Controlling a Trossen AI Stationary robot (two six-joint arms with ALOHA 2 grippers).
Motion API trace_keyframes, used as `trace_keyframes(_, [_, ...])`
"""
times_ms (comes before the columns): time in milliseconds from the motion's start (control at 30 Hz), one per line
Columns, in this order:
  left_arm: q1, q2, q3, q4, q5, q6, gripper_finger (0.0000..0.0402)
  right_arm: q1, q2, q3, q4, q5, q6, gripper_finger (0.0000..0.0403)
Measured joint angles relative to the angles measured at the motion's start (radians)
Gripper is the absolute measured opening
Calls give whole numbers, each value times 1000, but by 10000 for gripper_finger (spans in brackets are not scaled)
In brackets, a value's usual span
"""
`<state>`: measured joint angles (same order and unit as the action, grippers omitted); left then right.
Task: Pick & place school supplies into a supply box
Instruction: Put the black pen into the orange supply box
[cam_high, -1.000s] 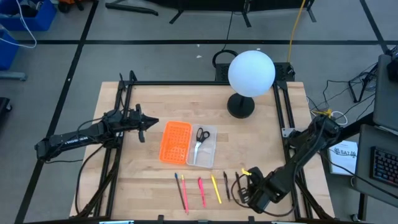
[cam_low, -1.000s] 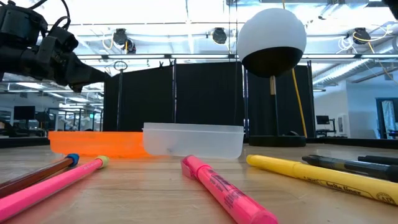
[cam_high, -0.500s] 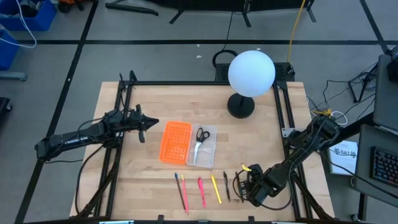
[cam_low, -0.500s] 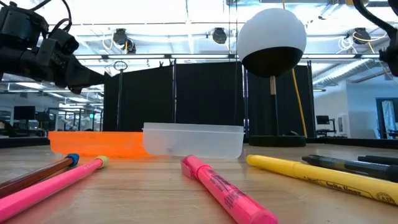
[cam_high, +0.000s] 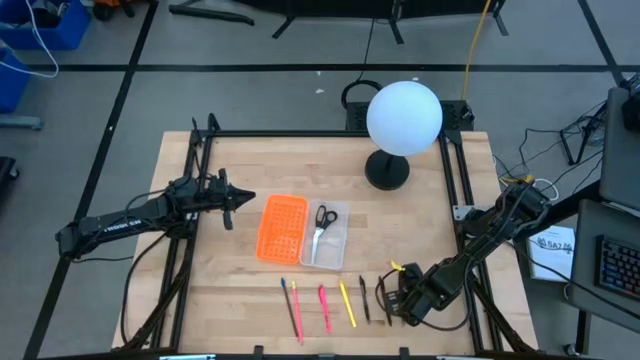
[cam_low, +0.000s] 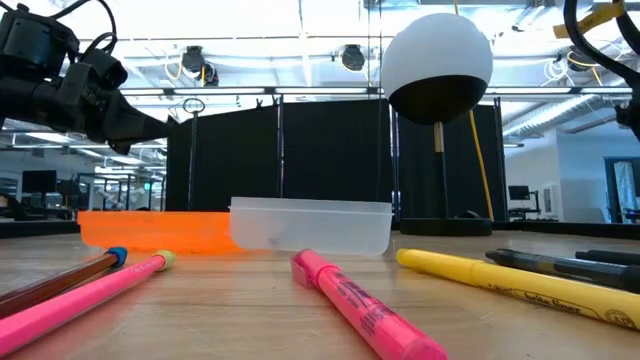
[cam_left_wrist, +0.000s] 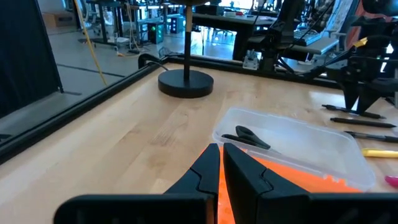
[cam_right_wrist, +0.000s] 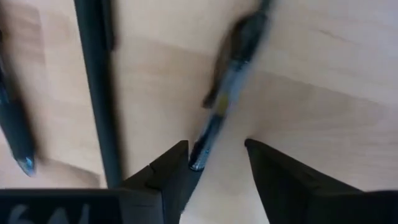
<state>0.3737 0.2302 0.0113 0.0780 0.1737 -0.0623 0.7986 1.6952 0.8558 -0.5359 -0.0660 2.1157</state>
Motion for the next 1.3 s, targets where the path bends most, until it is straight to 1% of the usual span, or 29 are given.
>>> trace_keyframes(100, [0,0,0,0,0,4,31,0,1,-32,5,-38,-18,152])
trace_keyframes(267, [0,0,0,0,0,5,31,0,-1,-55,7,-43,-81,121])
trace_keyframes(367, [0,0,0,0,0,-3,31,-1,-1,-58,3,-44,-114,92])
trace_keyframes(567, [0,0,0,-1,9,-30,31,-1,-1,-59,-2,-45,-176,20])
trace_keyframes(667, [0,0,0,-7,9,-31,31,-1,-1,-59,1,-44,-190,20])
trace_keyframes(767, [0,0,0,-10,9,-30,31,-1,-6,-61,8,-43,-194,33])
trace_keyframes(867, [0,0,0,-10,8,-25,31,-9,-44,-65,24,-35,-211,37])
trace_keyframes(967, [0,0,0,-9,8,-23,31,-18,-125,-66,72,30,-217,25])
trace_keyframes(1033, [0,0,0,-8,8,-18,31,-31,-183,-72,65,143,-238,19])
trace_keyframes(1133, [0,0,0,-8,-2,2,31,-67,-289,-67,111,306,-303,19])
trace_keyframes(1233, [0,0,0,-4,-29,5,31,-120,-376,-67,127,353,-396,19])
trace_keyframes(1300, [0,0,0,-4,-47,5,31,-175,-423,-68,165,382,-468,19])
